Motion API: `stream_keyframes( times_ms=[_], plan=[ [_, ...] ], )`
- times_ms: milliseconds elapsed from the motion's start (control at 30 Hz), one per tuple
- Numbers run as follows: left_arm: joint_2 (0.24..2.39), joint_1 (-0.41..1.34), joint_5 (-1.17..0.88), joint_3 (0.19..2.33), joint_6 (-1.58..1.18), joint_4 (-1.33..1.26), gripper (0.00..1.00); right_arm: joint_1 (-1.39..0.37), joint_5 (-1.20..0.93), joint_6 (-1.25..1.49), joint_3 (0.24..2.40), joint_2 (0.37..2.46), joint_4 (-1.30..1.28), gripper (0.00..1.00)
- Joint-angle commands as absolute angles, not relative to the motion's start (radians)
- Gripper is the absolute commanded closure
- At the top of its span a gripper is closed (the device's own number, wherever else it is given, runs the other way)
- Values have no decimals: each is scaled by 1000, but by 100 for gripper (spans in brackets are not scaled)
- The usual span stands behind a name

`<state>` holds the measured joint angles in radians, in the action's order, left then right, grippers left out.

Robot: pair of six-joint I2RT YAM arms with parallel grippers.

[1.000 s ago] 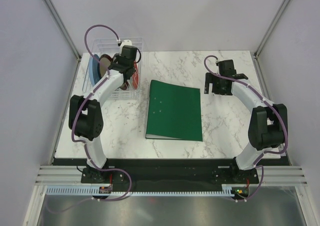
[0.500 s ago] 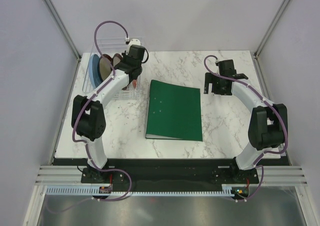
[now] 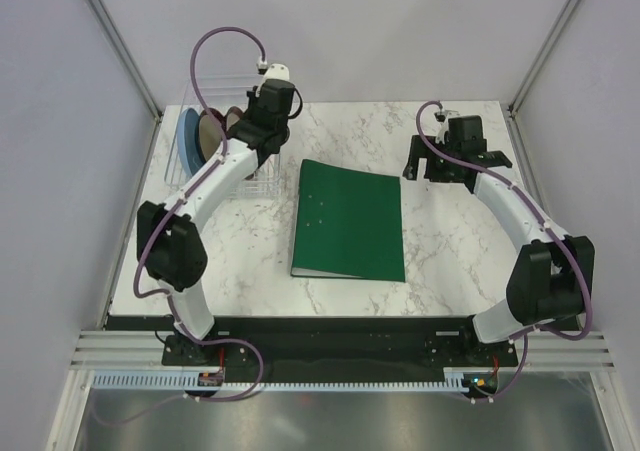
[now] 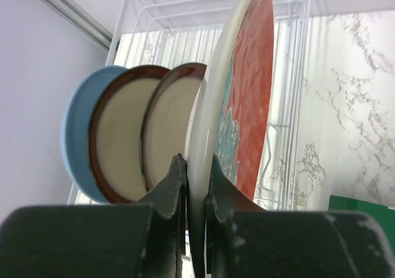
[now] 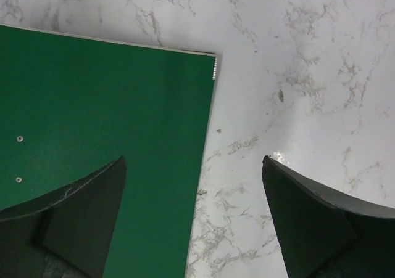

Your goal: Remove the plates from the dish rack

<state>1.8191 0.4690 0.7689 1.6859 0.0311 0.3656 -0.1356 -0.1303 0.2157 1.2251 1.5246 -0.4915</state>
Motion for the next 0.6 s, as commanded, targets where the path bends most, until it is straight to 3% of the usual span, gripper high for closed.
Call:
stream_keyframes(
  times_ms=[0, 233, 567],
  plan=[
    [1594, 500, 818, 1801, 40, 265, 98, -140, -280, 227, 1255, 1497, -436, 2],
    [1441, 508, 574, 1743, -204, 376, 98, -140, -619, 444, 1151, 1477, -76, 2],
    [1385, 509, 166, 1523, -541, 241, 98, -172, -761, 673, 1058, 1482, 307, 2]
  ],
)
